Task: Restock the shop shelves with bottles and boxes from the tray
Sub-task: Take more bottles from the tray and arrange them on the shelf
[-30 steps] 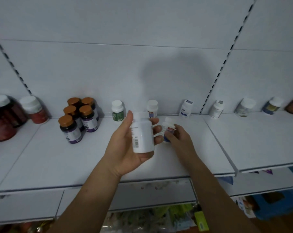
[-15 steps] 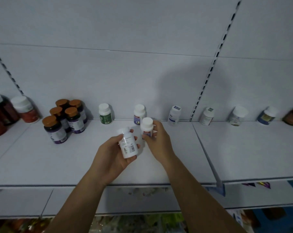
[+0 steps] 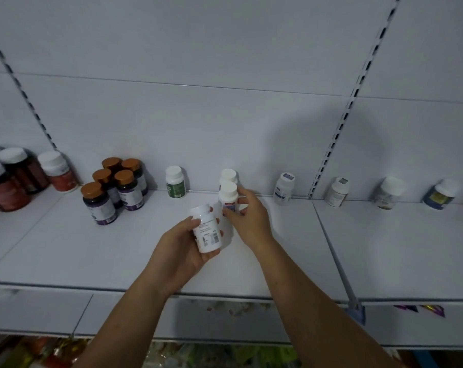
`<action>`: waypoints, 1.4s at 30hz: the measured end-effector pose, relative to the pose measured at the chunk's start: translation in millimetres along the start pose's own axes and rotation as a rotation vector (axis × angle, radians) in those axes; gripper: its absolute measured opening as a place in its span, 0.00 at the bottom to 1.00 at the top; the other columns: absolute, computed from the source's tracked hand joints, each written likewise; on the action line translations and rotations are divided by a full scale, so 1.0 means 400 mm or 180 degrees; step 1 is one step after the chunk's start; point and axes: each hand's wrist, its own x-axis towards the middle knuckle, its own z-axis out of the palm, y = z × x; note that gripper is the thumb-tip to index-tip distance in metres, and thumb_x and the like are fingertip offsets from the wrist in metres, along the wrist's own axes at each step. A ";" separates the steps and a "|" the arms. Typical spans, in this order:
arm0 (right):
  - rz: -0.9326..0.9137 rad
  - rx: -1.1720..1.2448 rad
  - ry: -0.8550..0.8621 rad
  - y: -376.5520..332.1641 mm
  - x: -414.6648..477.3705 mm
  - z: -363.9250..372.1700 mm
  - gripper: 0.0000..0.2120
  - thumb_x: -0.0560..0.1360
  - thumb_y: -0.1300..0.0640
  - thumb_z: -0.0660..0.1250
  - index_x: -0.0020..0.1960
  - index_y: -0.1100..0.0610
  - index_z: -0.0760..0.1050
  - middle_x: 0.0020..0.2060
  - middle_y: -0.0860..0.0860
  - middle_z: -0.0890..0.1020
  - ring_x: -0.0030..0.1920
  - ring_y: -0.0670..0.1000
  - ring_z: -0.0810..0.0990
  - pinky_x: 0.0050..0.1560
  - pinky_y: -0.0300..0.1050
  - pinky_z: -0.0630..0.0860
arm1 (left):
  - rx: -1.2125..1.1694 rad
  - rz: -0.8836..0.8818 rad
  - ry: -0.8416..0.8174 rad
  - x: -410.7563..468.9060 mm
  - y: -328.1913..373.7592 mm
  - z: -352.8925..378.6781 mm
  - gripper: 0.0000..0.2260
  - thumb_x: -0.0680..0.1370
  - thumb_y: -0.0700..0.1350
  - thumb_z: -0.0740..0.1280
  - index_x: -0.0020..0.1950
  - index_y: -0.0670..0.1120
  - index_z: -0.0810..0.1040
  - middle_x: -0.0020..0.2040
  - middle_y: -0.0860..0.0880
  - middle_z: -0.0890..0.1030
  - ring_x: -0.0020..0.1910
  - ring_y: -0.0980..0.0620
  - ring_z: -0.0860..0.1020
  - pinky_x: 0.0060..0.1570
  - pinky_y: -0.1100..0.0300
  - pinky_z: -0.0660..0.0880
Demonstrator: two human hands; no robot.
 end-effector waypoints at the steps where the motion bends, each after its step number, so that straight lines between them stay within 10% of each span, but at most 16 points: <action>1: 0.0015 -0.0026 0.0013 0.003 0.003 0.002 0.28 0.71 0.47 0.79 0.69 0.41 0.75 0.58 0.41 0.83 0.55 0.47 0.83 0.60 0.56 0.81 | -0.0018 0.0013 -0.0009 -0.003 0.000 0.002 0.32 0.60 0.43 0.85 0.63 0.43 0.84 0.58 0.39 0.84 0.51 0.41 0.85 0.47 0.48 0.85; 5: 0.0096 -0.0142 0.0064 0.005 0.005 0.006 0.26 0.73 0.47 0.79 0.68 0.44 0.75 0.58 0.43 0.83 0.54 0.49 0.83 0.59 0.56 0.81 | 0.0010 0.0050 0.0140 -0.005 -0.001 0.005 0.18 0.77 0.42 0.65 0.67 0.43 0.81 0.56 0.40 0.85 0.49 0.42 0.86 0.48 0.49 0.85; 14: 0.0203 0.0155 0.0163 -0.043 -0.059 -0.039 0.22 0.78 0.53 0.75 0.70 0.49 0.75 0.60 0.46 0.80 0.57 0.47 0.81 0.57 0.43 0.76 | 0.0543 0.0137 0.0075 0.001 0.005 -0.010 0.23 0.79 0.39 0.62 0.75 0.43 0.75 0.70 0.38 0.79 0.65 0.38 0.80 0.60 0.44 0.81; 18: -0.0159 0.0567 -0.0100 -0.111 -0.165 -0.124 0.11 0.84 0.54 0.67 0.65 0.47 0.79 0.56 0.40 0.85 0.56 0.42 0.83 0.53 0.38 0.78 | 0.1593 0.0537 -0.0002 0.000 -0.016 0.040 0.19 0.85 0.34 0.59 0.74 0.47 0.75 0.67 0.45 0.83 0.65 0.45 0.82 0.60 0.49 0.82; 26: -0.0123 0.0513 0.0194 -0.099 -0.215 -0.268 0.19 0.75 0.56 0.78 0.63 0.44 0.80 0.53 0.39 0.86 0.53 0.42 0.84 0.47 0.35 0.80 | 0.3442 0.1482 -0.0160 0.084 -0.131 0.145 0.21 0.81 0.41 0.73 0.71 0.56 0.77 0.64 0.63 0.82 0.65 0.62 0.80 0.63 0.63 0.78; 31: -0.0006 0.0355 0.0422 -0.034 -0.161 -0.305 0.22 0.76 0.57 0.77 0.68 0.51 0.79 0.57 0.43 0.85 0.53 0.39 0.83 0.47 0.31 0.79 | 0.4826 0.1641 -0.0328 0.108 -0.153 0.135 0.24 0.81 0.58 0.69 0.75 0.66 0.65 0.71 0.71 0.70 0.69 0.74 0.67 0.68 0.72 0.65; 35: 0.0088 0.0172 0.0570 0.027 -0.094 -0.324 0.21 0.76 0.57 0.76 0.67 0.50 0.79 0.57 0.45 0.85 0.53 0.42 0.83 0.48 0.31 0.79 | 0.6091 0.1867 -0.0140 0.108 -0.149 0.090 0.32 0.80 0.70 0.59 0.81 0.59 0.63 0.78 0.59 0.68 0.76 0.57 0.67 0.73 0.54 0.68; 42: 0.0097 0.0265 0.0628 0.080 -0.035 -0.303 0.21 0.76 0.61 0.75 0.67 0.53 0.78 0.57 0.47 0.84 0.53 0.41 0.82 0.45 0.28 0.77 | 0.6473 0.1855 0.0113 0.086 -0.151 0.057 0.34 0.79 0.74 0.54 0.81 0.58 0.62 0.79 0.57 0.67 0.78 0.54 0.66 0.73 0.51 0.67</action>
